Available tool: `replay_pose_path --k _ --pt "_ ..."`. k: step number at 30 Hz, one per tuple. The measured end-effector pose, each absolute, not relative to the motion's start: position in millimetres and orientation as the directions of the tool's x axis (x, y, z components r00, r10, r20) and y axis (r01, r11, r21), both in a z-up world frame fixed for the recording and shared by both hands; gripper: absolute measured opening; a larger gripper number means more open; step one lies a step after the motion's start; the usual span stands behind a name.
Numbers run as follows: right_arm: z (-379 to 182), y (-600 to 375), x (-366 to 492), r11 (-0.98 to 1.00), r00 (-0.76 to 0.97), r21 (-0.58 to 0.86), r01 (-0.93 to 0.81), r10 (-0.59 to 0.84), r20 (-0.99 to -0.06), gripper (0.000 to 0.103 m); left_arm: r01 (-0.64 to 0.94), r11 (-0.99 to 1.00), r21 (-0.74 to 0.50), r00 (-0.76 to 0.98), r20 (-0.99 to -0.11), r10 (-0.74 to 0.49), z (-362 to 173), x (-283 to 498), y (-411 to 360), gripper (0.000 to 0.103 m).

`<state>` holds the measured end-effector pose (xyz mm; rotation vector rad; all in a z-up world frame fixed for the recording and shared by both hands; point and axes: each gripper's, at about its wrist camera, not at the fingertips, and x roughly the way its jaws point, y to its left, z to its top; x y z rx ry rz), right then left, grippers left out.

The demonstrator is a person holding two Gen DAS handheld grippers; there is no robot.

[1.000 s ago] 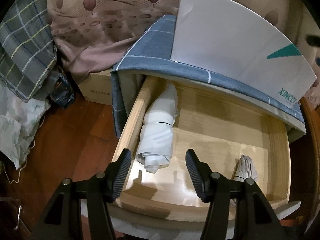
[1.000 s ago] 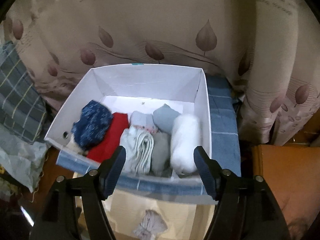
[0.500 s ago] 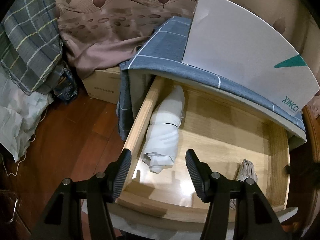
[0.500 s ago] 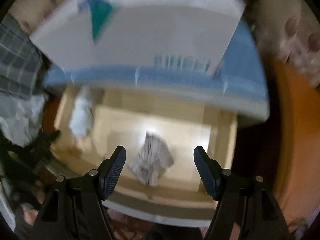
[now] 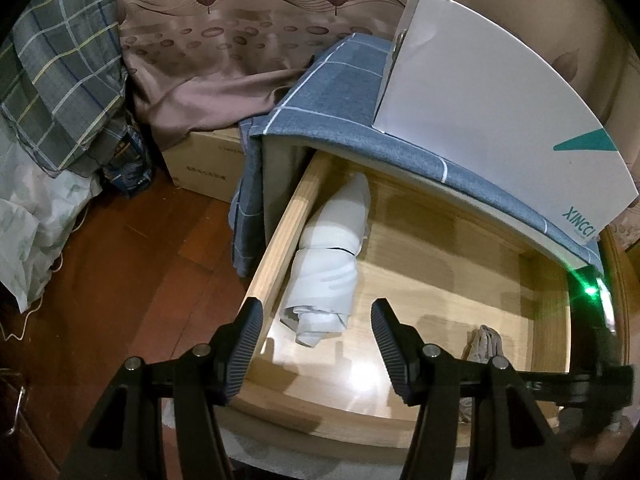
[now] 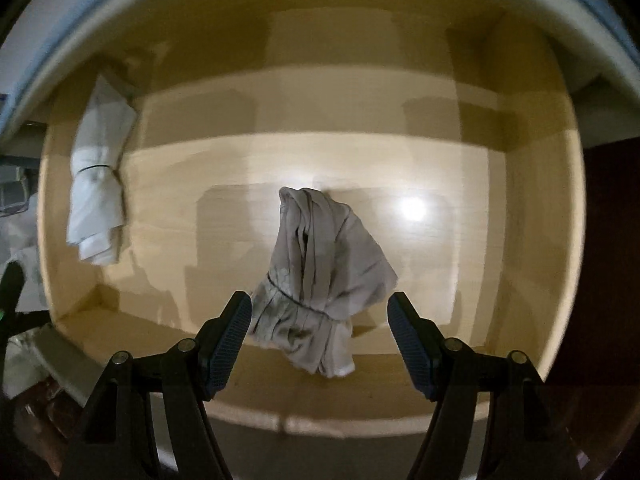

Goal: Take underwear out of drawer
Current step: 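Move the right tool back to the drawer and grasp the grey-beige bundled underwear, then reach the left tool to the white rolled bundle while the right tool holds the grey-beige underwear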

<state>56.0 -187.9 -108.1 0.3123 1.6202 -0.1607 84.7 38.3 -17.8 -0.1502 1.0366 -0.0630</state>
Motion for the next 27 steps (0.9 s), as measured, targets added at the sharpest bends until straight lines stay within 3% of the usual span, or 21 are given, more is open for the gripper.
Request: replay_pose_path --k 5,12,27 --pt "-123 -181 62 0.965 -0.079 0.038 0.261 0.061 -0.995 0.068 -0.018 0.988 -0.153 0.501 -0.857 -0.123 -19 86 38 0.058" --pt "-131 -185 57 0.982 -0.093 0.027 0.187 0.045 -0.995 0.056 -0.020 0.988 -0.153 0.491 -0.862 -0.124 -20 88 36 0.058" --pt "-134 -218 22 0.989 -0.068 -0.013 0.147 -0.003 -0.998 0.055 -0.027 0.990 -0.142 0.442 -0.889 -0.115 -27 92 38 0.058"
